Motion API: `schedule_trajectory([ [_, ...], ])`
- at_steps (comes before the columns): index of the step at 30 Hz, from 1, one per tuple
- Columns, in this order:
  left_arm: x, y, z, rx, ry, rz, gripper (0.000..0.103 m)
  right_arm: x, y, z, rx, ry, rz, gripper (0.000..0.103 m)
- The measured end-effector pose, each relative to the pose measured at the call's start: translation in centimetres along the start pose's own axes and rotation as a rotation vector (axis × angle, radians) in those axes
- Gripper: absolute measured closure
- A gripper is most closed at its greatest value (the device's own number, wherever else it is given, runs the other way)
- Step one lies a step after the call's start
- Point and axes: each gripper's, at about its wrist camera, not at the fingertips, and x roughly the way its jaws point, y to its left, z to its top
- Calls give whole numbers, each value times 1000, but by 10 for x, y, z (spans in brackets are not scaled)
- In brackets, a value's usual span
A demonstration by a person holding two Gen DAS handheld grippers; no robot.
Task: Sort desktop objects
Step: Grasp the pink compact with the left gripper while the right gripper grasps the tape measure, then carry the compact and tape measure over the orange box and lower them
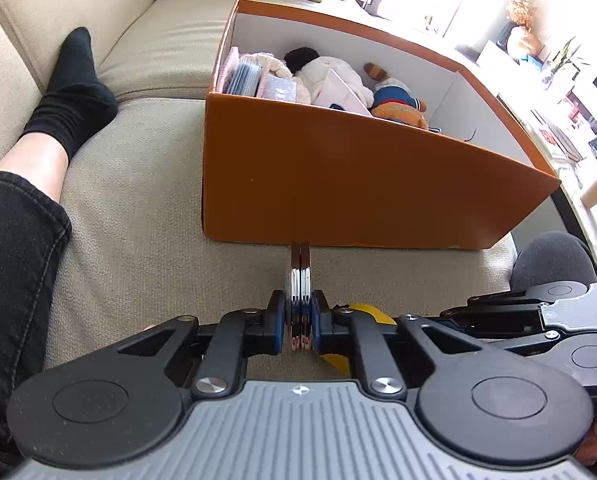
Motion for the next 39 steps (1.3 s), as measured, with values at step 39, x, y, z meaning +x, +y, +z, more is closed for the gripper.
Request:
schedule_trajectory([
  [39,65,-78,151,349,332,-116,89,-74,-64,120,-134,-93,-85,82],
])
